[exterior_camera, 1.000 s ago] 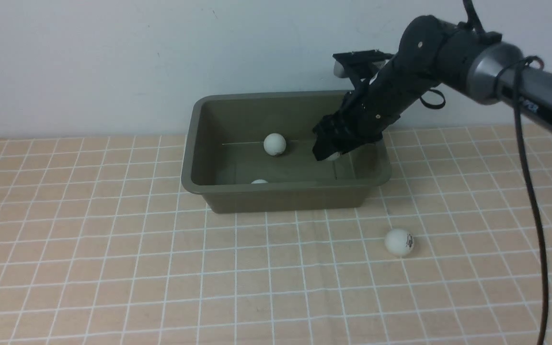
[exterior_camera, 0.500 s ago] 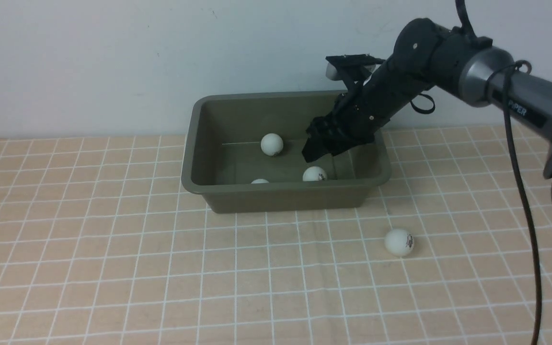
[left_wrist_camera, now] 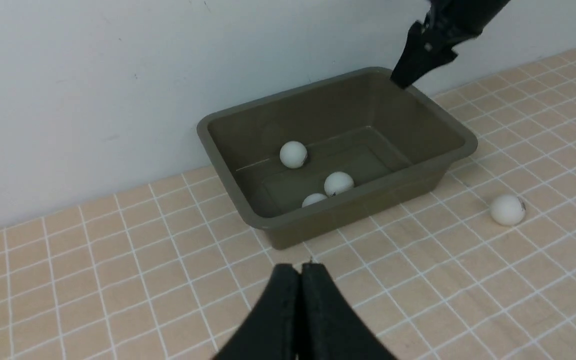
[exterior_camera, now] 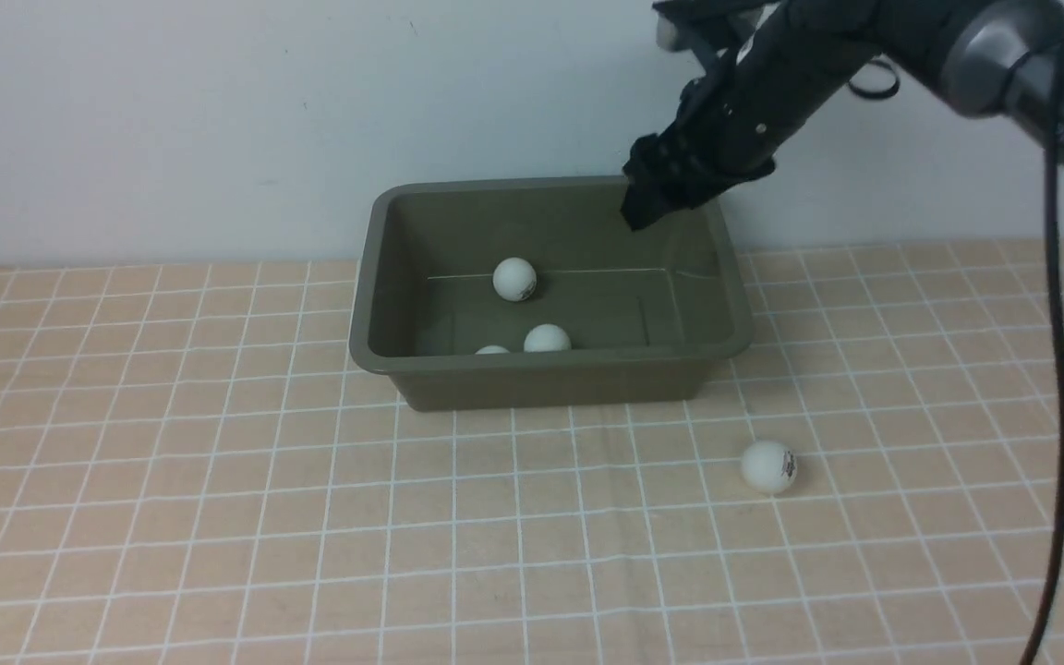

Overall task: Put the table tennis balls into the box on the light coffee tablecloth.
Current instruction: 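Reach for and grasp a ping pong ball on the table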

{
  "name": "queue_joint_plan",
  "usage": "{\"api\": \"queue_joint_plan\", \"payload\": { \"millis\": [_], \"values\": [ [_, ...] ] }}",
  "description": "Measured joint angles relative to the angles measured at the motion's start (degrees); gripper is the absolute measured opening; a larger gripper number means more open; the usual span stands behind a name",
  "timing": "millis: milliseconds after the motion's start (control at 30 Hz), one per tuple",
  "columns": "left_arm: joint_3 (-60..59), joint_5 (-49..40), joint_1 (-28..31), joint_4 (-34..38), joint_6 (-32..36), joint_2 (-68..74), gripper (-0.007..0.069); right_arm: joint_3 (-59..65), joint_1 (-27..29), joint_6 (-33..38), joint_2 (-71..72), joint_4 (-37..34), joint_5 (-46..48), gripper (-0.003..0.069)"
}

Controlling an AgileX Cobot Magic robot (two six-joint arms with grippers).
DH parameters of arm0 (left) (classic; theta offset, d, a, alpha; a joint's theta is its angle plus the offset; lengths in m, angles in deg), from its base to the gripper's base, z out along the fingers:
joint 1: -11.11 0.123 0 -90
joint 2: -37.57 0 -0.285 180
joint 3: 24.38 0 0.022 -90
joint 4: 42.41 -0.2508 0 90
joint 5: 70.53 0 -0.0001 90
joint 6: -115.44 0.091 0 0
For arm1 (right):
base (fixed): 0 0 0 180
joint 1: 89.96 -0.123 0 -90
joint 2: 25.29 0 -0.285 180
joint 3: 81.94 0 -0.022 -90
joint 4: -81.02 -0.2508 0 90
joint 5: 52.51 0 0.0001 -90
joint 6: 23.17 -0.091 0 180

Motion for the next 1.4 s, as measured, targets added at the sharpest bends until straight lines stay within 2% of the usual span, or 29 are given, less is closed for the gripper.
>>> {"api": "queue_joint_plan", "payload": {
  "millis": [133, 267, 500, 600, 767, 833, 1033, 1400],
  "values": [
    [-2.2, 0.7, 0.0, 0.0, 0.0, 0.0, -0.0069, 5.7, 0.0, -4.6, 6.7, 8.5, 0.3, 0.0467],
    [-4.1, 2.9, 0.0, 0.0, 0.0, 0.0, -0.0069, 13.4, 0.0, -7.7, 13.3, 11.6, 0.5, 0.0467],
    [-4.4, 4.3, 0.0, 0.0, 0.1, 0.0, -0.0069, 28.5, 0.0, -9.1, 23.8, 9.8, 0.5, 0.0467],
    [-4.4, 4.4, 0.0, 0.0, 0.1, 0.0, -0.0069, 38.3, 0.0, -8.4, 28.9, 5.9, 0.5, 0.0467],
    [-4.4, 4.4, 0.0, 0.0, 0.1, 0.0, -0.0069, 48.2, 0.0, -6.6, 30.7, 2.5, -0.1, 0.0467],
    [-4.7, 4.5, 0.0, 0.0, 0.1, 0.0, -0.0069, 52.1, 0.0, -5.1, 30.1, 1.7, -4.0, 0.0467],
    [-4.9, 4.5, 0.0, 0.0, 0.1, 0.0, -0.0069, 54.7, 0.0, -2.2, 25.1, 1.2, -13.5, 0.0467],
    [-4.9, 4.6, 0.0, 0.0, 0.1, 0.0, -0.0069, 54.9, 0.0, -1.4, 18.8, 4.1, -21.2, 0.0467]
  ]
}}
